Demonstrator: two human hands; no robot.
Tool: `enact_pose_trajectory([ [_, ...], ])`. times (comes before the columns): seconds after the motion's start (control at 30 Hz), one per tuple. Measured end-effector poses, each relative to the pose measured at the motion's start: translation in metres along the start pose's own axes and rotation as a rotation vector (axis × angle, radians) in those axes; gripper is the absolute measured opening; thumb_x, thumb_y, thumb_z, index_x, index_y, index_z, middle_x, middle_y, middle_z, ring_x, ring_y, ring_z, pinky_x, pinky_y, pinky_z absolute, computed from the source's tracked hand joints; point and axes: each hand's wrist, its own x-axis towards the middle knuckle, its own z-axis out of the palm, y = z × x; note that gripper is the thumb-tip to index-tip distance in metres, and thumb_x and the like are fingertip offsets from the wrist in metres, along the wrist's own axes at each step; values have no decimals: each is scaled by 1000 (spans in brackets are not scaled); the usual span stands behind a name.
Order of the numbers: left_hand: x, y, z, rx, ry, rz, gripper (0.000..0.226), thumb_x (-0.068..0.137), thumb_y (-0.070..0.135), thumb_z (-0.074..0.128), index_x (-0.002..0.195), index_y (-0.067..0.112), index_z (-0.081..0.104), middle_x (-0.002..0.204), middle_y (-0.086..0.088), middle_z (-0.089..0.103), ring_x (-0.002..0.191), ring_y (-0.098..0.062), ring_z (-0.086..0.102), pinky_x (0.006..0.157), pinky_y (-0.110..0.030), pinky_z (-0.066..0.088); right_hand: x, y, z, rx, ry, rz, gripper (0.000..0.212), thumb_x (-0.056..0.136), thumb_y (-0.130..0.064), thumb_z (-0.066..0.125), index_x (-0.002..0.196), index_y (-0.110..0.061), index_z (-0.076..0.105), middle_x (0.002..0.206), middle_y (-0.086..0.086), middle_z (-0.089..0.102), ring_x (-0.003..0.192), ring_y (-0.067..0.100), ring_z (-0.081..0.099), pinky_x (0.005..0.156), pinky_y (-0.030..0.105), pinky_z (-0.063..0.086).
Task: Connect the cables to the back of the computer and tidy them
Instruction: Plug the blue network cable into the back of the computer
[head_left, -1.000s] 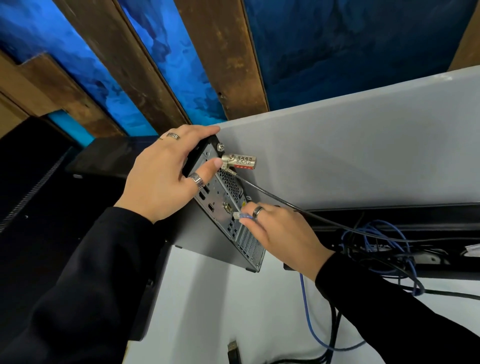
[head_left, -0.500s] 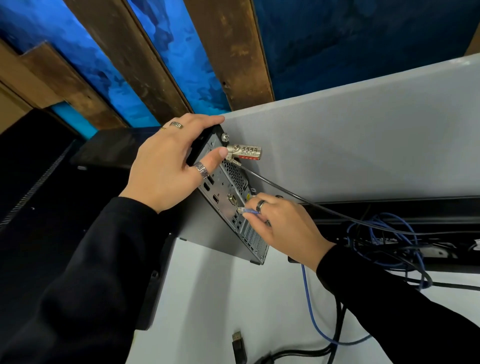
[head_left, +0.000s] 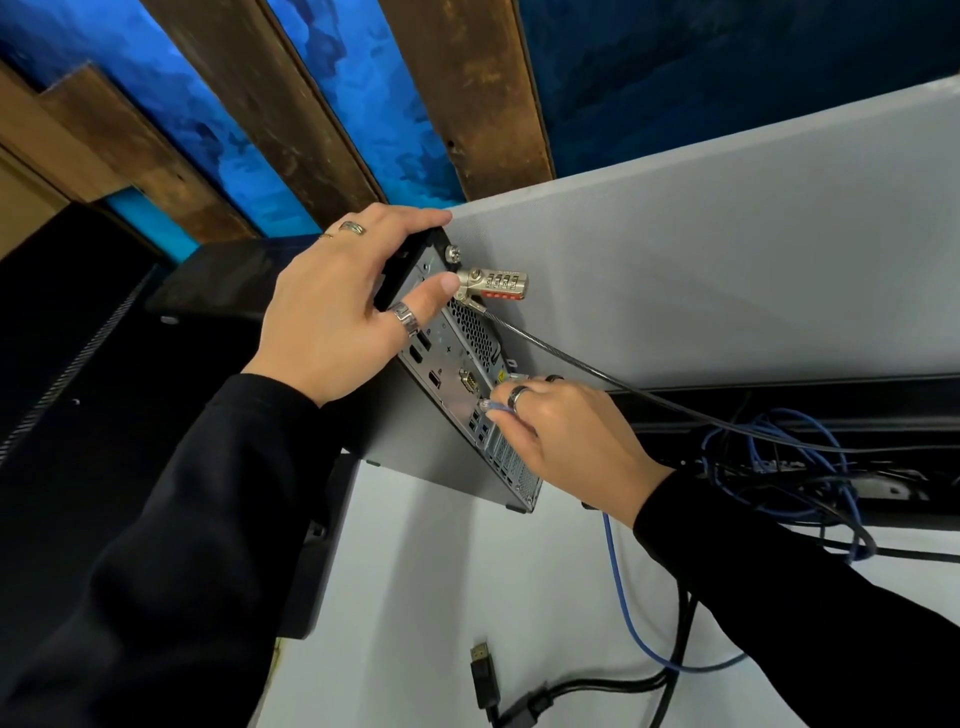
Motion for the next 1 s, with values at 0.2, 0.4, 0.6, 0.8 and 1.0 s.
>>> enact_pose_trajectory([
  [0.2, 1, 1, 0, 3, 5, 6, 53, 85, 55, 40, 128, 27, 50, 122, 6, 57, 113, -13, 51, 88, -27, 39, 6, -4, 2, 4, 45, -57, 10, 82, -18, 63, 75, -12, 65, 54, 1, 64, 46, 19, 61, 42, 18, 40],
  [0.4, 1, 2, 1, 8, 6, 11, 54, 84, 56, 39, 128, 26, 50, 122, 5, 57, 113, -14, 51, 89, -29, 39, 14, -4, -3, -109, -13, -87, 15, 74, -22, 77, 75, -13, 66, 50, 0, 63, 40, 17, 59, 43, 14, 24],
  [0.6, 1, -1, 0, 7, 1, 6, 54, 84, 59, 38, 129, 30, 48, 122, 8, 56, 113, -12, 50, 88, -28, 38, 16, -5, -12, -16, -220, -51, 32, 99, -35, 35, 119, -14, 47, 93, 9, 66, 89, 26, 64, 59, 26, 30],
  [0.8, 0, -1, 1, 0, -8, 0, 55, 84, 59, 38, 130, 31, 48, 124, 9, 55, 114, -11, 49, 88, -26, 36, 14, -3, -18, -58, -229, -77, 21, 97, -27, 43, 110, -13, 54, 101, 5, 65, 85, 24, 64, 59, 24, 32],
  [1.0, 1, -1, 1, 17, -9, 5, 56, 83, 59, 37, 130, 30, 47, 126, 9, 54, 115, -11, 48, 88, -27, 37, 5, -4, 4, -174, 51, -108, 12, 69, -19, 80, 66, -17, 68, 58, -3, 65, 45, 14, 61, 43, 17, 43],
])
